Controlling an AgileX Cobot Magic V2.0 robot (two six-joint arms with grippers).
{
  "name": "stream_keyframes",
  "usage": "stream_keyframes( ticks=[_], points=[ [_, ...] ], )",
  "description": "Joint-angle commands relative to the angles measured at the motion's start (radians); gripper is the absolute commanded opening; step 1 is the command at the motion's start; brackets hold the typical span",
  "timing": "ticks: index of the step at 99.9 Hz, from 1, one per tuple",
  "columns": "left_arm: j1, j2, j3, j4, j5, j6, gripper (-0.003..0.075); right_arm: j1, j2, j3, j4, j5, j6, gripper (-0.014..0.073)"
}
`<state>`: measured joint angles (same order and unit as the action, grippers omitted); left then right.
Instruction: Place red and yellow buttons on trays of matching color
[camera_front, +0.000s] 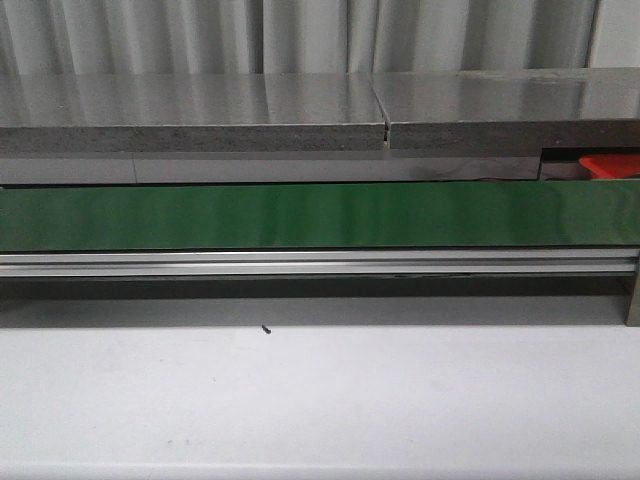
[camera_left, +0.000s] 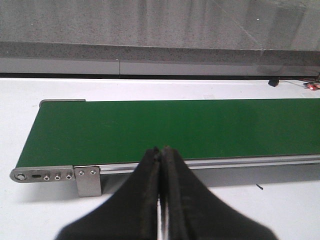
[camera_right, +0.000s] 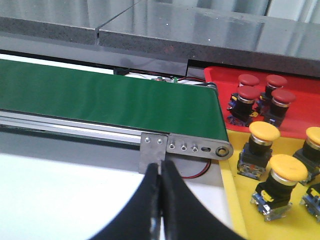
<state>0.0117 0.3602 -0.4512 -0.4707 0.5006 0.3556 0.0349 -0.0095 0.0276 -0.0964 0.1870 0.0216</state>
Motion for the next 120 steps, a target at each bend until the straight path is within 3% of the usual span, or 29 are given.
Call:
stream_keyframes(
  ticks=[1, 92, 107, 120],
  points=[
    [-0.006, 0.006, -0.027, -0.024, -0.067, -0.002, -0.0019, 0.000, -0.012, -0.001, 0.001, -0.095, 0.004, -0.0067],
    [-0.006, 0.006, -0.027, -0.024, -0.067, -0.002, -0.0019, 0.000, -0.012, -0.001, 0.001, -0.097, 0.004, -0.0067],
    [-0.006, 0.006, -0.020, -0.016, -0.163, -0.002, -0.0019, 0.000, -0.012, -0.001, 0.001, -0.097, 0.004, -0.0067],
    [-0.006, -0.006, 0.006, 0.107, -0.265, -0.051, -0.0019, 0.000, -0.012, -0.001, 0.001, -0.097, 0.004, -0.0067]
  ],
)
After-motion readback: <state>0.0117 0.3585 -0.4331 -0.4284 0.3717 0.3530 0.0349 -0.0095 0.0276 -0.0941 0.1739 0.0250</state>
